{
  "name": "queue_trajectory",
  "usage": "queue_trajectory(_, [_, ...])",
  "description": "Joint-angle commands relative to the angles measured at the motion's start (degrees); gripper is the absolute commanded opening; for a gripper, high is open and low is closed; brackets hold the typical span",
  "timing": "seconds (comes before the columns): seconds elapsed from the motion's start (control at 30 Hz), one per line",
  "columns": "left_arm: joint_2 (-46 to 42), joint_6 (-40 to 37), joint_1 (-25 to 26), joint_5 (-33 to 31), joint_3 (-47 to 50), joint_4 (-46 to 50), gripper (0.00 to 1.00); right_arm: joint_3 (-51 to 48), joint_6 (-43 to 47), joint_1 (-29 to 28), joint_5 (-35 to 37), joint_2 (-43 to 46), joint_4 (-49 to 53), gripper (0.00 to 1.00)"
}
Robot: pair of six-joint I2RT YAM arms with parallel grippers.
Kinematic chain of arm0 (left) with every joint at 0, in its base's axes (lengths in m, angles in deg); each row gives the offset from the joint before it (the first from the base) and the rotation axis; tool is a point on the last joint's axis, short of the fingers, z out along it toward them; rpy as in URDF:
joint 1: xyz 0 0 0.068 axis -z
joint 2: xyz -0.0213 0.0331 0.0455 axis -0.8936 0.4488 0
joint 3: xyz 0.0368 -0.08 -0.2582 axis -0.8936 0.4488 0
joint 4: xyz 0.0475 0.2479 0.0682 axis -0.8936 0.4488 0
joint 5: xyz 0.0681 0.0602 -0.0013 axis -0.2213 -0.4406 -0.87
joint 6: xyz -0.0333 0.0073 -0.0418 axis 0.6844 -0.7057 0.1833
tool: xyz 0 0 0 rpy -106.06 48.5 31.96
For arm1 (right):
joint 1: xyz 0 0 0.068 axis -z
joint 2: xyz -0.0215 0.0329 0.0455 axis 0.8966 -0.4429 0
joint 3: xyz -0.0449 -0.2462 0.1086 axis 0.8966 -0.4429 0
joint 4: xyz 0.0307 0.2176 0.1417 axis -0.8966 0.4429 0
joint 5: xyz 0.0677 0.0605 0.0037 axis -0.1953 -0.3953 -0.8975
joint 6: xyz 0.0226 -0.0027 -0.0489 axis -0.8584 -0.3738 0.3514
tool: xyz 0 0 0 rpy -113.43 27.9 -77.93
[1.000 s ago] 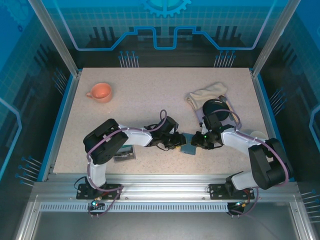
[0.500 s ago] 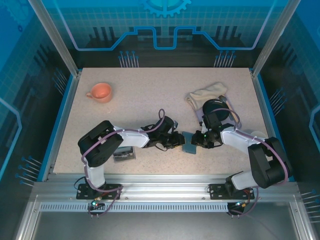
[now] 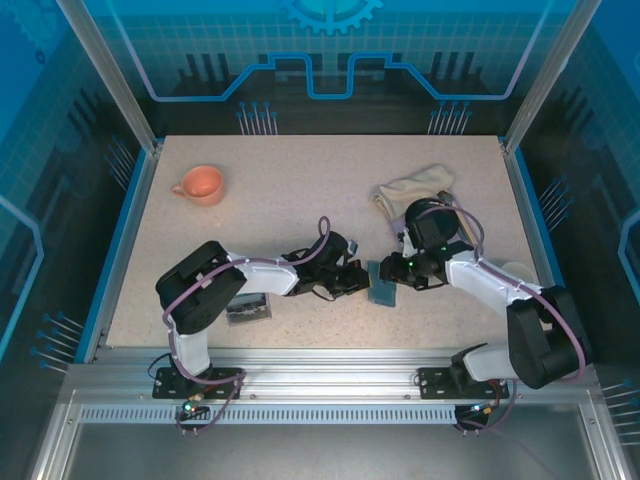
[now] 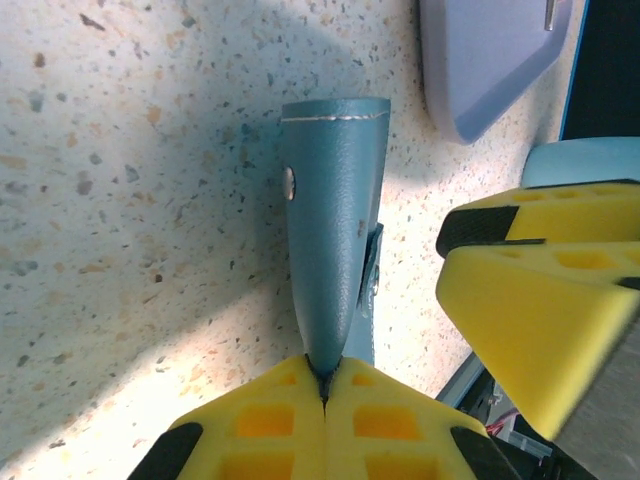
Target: Put the credit cards into the card holder
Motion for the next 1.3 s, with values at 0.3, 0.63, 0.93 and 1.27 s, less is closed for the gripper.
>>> queue_trajectory(0.3, [-1.99, 1.82, 0.42, 1.63, 1.90, -5.34, 0.00, 0.55, 2.20, -5.69, 6.33, -5.66, 3.43, 0.52])
queue_trajectory(0.63, [-8.02, 1.04, -0.12, -3.08, 6.09, -2.68, 0.00, 1.29, -0.39, -6.80, 23.99, -6.19, 14.31, 0.34])
queue_trajectory(0.93, [-11.55, -0.19, -0.26, -3.09, 9.91, -0.36, 0.00, 2.93, 0.40, -4.79, 20.16, -1.68, 13.32, 0.24])
queue_trajectory(1.27, [-12.80, 0.20, -0.15, -4.89, 11.94, 2.26, 0.04, 5.15, 2.98, -5.91, 12.72, -3.36, 10.84, 0.31])
